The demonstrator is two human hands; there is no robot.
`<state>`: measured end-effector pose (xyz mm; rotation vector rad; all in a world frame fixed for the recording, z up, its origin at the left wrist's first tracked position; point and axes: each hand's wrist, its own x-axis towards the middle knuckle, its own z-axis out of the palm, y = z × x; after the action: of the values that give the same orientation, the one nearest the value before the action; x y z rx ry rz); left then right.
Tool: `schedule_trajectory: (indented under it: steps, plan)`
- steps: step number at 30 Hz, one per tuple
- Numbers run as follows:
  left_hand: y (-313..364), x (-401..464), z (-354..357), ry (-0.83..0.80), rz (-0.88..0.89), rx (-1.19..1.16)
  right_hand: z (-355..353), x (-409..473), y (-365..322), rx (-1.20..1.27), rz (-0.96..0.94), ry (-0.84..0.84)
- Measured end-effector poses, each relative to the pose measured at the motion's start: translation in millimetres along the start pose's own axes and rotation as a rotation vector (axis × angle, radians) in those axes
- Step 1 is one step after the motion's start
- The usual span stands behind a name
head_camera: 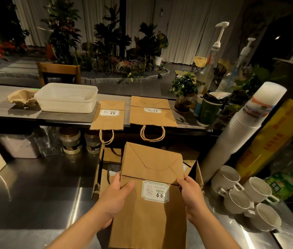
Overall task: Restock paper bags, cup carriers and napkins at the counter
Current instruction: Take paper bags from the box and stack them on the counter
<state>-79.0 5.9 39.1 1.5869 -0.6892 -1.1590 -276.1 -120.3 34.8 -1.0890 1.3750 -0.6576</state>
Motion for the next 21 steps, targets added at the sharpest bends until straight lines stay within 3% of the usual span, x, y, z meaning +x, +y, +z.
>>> schedule_trajectory:
  steps: [9,21]
  plan:
    - [18,5,7,0.01,0.133,0.002,-7,-8,-18,0.044,-0.118,-0.017]
    - [65,39,-5,0.109,0.144,-0.082,-8,-11,-26,0.048,-0.08,-0.151]
